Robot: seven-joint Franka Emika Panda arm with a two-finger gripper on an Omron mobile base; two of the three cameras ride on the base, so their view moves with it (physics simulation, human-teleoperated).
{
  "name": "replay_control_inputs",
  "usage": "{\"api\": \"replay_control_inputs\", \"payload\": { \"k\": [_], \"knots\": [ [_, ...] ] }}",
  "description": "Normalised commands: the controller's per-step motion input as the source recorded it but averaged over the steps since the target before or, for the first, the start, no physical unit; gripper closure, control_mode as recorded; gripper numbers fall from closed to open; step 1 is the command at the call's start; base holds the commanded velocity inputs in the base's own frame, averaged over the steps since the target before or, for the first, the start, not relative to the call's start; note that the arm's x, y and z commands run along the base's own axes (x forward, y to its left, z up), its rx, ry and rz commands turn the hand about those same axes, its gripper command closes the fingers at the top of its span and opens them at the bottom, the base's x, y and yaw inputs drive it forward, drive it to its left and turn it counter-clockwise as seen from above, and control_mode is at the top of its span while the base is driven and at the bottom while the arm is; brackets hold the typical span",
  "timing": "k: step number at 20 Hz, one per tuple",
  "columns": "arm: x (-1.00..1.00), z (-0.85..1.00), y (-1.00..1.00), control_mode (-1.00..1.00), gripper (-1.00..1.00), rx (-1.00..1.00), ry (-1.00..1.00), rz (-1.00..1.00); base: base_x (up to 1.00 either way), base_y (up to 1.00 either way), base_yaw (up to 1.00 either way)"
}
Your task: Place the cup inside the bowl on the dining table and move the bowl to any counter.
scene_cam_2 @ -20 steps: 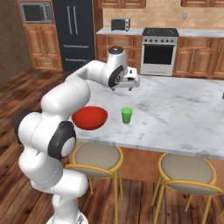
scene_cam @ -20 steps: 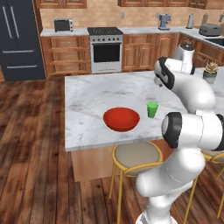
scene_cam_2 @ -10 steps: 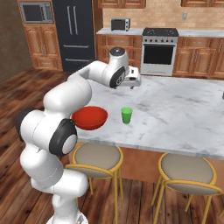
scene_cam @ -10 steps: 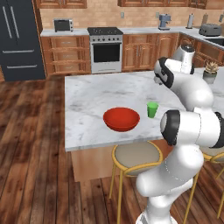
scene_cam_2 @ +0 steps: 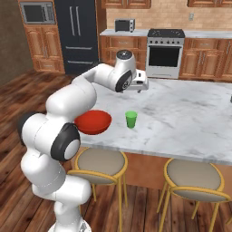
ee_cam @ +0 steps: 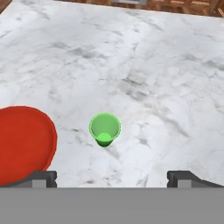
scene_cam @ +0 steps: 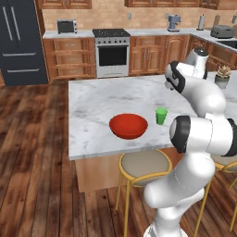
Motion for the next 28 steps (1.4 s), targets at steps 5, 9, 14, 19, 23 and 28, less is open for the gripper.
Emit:
{"api": "replay_control_inputs", "payload": {
  "k": [5, 9, 14, 19, 23, 28],
  "knots": [
    [0.00, -0.18, -0.02, -1.00, -1.00, 0.00, 0.00, 0.00, 0.00, 0.00, 0.00],
    [0.00, -0.18, 0.00, -1.00, -1.00, 0.00, 0.00, 0.00, 0.00, 0.00, 0.00],
    [0.00, -0.18, 0.00, -1.00, -1.00, 0.00, 0.00, 0.00, 0.00, 0.00, 0.00],
    [0.00, -0.16, 0.00, -1.00, -1.00, 0.00, 0.00, 0.00, 0.00, 0.00, 0.00],
    [0.00, -0.16, 0.00, -1.00, -1.00, 0.00, 0.00, 0.00, 0.00, 0.00, 0.00],
    [0.00, -0.15, 0.00, -1.00, -1.00, 0.00, 0.00, 0.00, 0.00, 0.00, 0.00]
  ]
}}
